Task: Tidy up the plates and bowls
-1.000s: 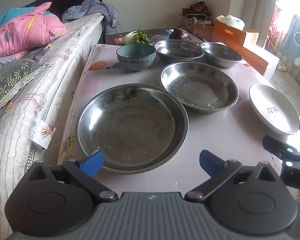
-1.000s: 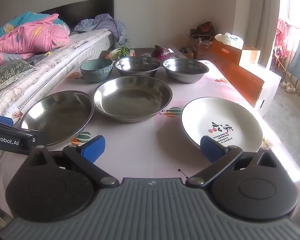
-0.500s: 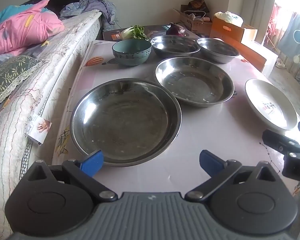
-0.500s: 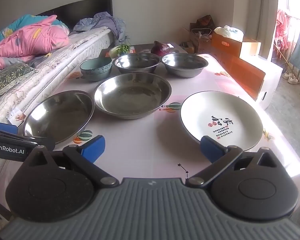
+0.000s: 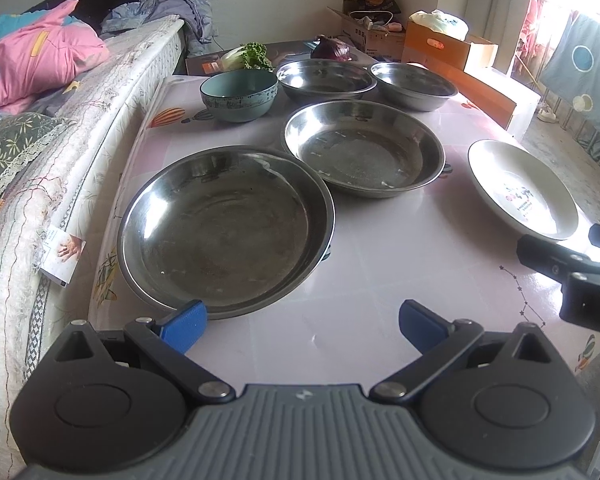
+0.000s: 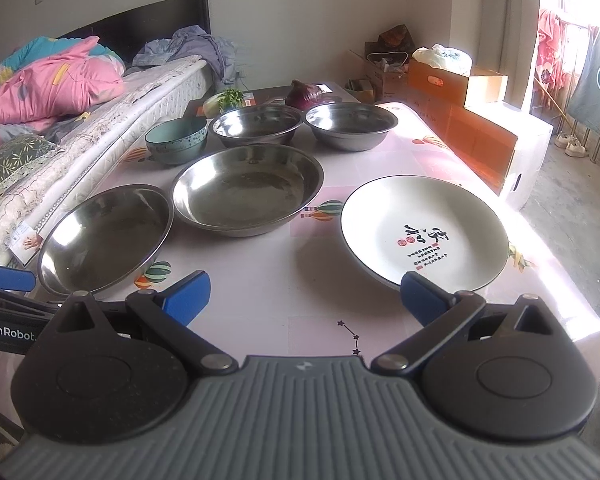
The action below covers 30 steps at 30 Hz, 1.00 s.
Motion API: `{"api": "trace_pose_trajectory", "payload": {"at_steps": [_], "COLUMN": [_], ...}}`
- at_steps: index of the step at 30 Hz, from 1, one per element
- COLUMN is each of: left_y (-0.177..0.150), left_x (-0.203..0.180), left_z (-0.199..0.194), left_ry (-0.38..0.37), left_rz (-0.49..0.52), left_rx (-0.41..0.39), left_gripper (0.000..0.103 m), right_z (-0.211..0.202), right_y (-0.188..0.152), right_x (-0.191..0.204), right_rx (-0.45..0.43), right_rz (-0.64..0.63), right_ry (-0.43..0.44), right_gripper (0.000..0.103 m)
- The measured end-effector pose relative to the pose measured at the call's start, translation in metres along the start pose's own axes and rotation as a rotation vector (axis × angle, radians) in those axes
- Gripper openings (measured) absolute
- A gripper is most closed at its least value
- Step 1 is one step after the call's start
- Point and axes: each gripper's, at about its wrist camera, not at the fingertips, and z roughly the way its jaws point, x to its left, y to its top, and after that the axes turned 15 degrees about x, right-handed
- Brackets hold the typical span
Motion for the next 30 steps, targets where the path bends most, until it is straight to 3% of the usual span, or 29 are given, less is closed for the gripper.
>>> {"api": "trace_pose_trajectory", "payload": {"at_steps": [30], "left_y": [-0.004], "left_x": [-0.008], "left_z": [-0.011], "left_ry": [-0.003], "left_rz": [0.029], "left_rx": [-0.041], "left_gripper": [0.103], "right_z": [-0.009], "right_y": [-0.001], "right_x": [0.0], "right_rx": [-0.016], "right_rz": [0.0], "right_ry": [0.004], "right_gripper": [0.102]}}
